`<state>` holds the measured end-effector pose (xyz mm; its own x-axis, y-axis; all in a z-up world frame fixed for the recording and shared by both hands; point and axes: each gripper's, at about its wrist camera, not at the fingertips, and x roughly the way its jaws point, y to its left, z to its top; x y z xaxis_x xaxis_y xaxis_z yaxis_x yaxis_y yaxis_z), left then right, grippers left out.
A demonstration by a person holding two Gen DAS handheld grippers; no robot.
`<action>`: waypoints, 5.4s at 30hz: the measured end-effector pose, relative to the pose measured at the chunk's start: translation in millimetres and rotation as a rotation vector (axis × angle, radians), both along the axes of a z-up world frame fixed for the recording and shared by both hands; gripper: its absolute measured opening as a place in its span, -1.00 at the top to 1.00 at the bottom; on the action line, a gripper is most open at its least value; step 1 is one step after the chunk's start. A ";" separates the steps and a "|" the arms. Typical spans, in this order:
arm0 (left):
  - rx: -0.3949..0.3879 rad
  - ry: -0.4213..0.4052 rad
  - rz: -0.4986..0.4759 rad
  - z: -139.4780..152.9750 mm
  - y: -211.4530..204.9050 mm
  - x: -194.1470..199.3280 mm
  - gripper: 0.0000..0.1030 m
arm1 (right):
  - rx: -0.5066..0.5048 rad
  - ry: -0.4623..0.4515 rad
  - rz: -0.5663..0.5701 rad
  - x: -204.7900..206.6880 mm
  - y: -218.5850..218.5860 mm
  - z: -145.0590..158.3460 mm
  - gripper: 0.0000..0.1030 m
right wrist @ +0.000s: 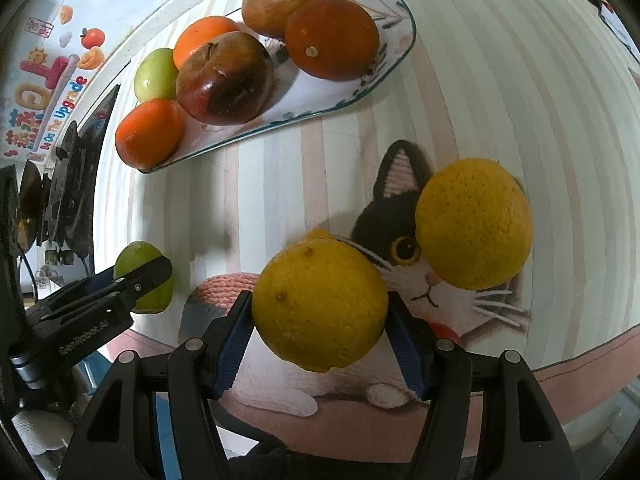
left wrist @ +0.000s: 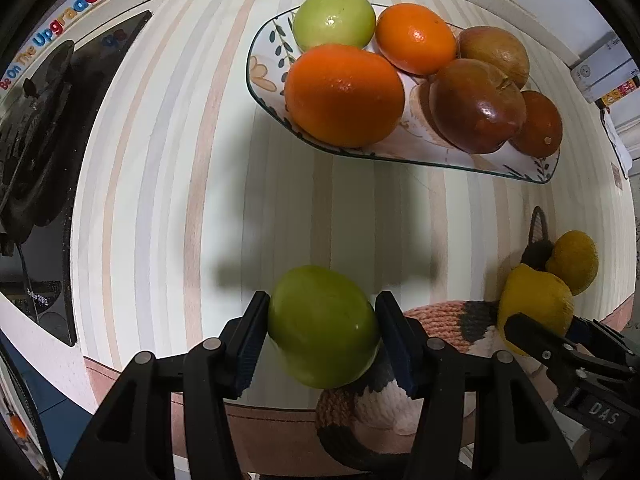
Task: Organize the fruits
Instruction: 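Grasp the yellow lemon with the right tool while the left tool grasps the green apple, then place the lemon on the plate while the left tool places the green apple there, then move both open tools back toward the cat mat, then grasp the yellow pomelo with the right tool while the left tool grasps the small red fruit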
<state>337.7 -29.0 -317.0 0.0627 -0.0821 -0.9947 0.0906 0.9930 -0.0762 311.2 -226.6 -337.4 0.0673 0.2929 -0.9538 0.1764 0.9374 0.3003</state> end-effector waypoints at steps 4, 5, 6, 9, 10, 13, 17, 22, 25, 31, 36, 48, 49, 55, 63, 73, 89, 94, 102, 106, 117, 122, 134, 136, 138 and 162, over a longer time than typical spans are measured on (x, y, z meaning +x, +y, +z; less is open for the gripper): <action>-0.019 -0.011 -0.001 12.8 4.7 1.7 -0.01 | -0.006 -0.009 0.012 -0.5 3.5 3.0 -0.30; -0.028 -0.018 -0.002 18.1 4.9 1.7 -0.01 | -0.003 -0.014 0.013 0.3 4.0 4.8 -0.30; -0.040 -0.025 -0.003 24.3 4.6 2.2 0.00 | -0.002 -0.022 0.017 1.1 4.1 7.6 -0.29; -0.081 -0.055 -0.008 49.2 2.0 9.8 -0.01 | 0.015 -0.049 0.013 4.6 3.2 17.5 -0.29; -0.095 -0.068 -0.010 58.8 0.5 14.3 -0.01 | 0.025 -0.059 0.010 6.8 2.5 22.1 -0.29; -0.123 -0.107 -0.028 85.6 -9.2 32.1 -0.01 | 0.054 -0.102 -0.007 17.0 -3.1 41.9 -0.29; -0.143 -0.122 -0.041 98.6 -19.5 68.3 -0.01 | 0.072 -0.166 -0.036 43.1 -19.4 72.3 -0.29; -0.135 -0.079 -0.050 83.3 -33.9 110.8 -0.01 | 0.012 -0.213 -0.069 95.9 -50.7 88.2 -0.29; -0.124 -0.034 -0.049 70.7 -37.3 129.1 -0.01 | -0.020 -0.202 -0.074 125.0 -63.9 81.2 -0.29; -0.108 0.029 -0.046 45.4 -43.1 146.3 -0.01 | -0.046 -0.158 -0.045 167.1 -71.2 58.5 -0.30; -0.103 0.039 -0.038 40.6 -46.6 152.1 -0.02 | -0.057 -0.122 -0.010 179.6 -73.8 36.8 -0.30; -0.100 0.013 -0.004 49.0 -44.1 161.0 -0.40 | -0.033 -0.092 -0.018 181.3 -73.3 27.8 -0.53; -0.104 0.008 0.001 50.4 -43.2 160.8 -0.40 | -0.036 -0.089 -0.018 181.2 -73.6 28.8 -0.54; -0.086 -0.038 0.023 63.8 -35.0 152.5 -0.81 | -0.082 -0.099 -0.006 170.0 -73.3 43.2 -0.83; -0.047 -0.112 0.039 88.2 -16.9 113.8 -0.81 | -0.213 -0.169 0.033 116.4 -51.5 85.0 -0.84; -0.008 -0.214 0.027 131.3 2.5 40.5 -0.81 | -0.251 -0.268 0.022 32.1 -13.3 146.4 -0.84; -0.007 -0.435 -0.016 220.5 12.1 -53.8 -0.81 | -0.283 -0.414 0.001 -56.9 4.1 232.1 -0.84; -0.023 -0.483 -0.023 243.3 15.0 -78.1 -0.81 | -0.289 -0.477 -0.006 -83.7 10.6 267.1 -0.84; -0.044 -0.544 -0.049 268.8 20.5 -104.4 -0.81 | -0.298 -0.547 -0.038 -117.3 19.7 307.8 -0.84; -0.061 -0.545 -0.050 272.2 23.6 -106.1 -0.81 | -0.240 -0.536 -0.091 -121.0 8.7 306.3 -0.84; 0.092 -0.427 -0.110 194.9 -20.4 -75.4 -0.98 | -0.070 -0.309 -0.280 -95.1 -96.7 179.6 -0.73; 0.208 -0.311 -0.122 128.5 -55.2 -54.8 -0.98 | -0.051 -0.213 -0.222 -55.7 -110.2 108.5 -0.62; 0.216 -0.084 -0.032 43.4 -81.9 -27.0 -0.98 | 0.010 -0.082 -0.025 10.2 -92.8 4.0 -0.21; 0.185 -0.050 -0.021 37.2 -85.7 -27.9 -0.98 | 0.021 -0.077 -0.036 5.5 -104.5 3.1 -0.21; 0.136 -0.017 -0.018 32.2 -93.0 -30.9 -0.98 | 0.022 -0.077 -0.051 -0.6 -117.5 3.9 -0.21; -0.004 0.086 -0.320 -7.8 -231.3 -79.3 0.43 | -0.046 -0.075 -0.119 -58.1 -181.8 5.9 -0.21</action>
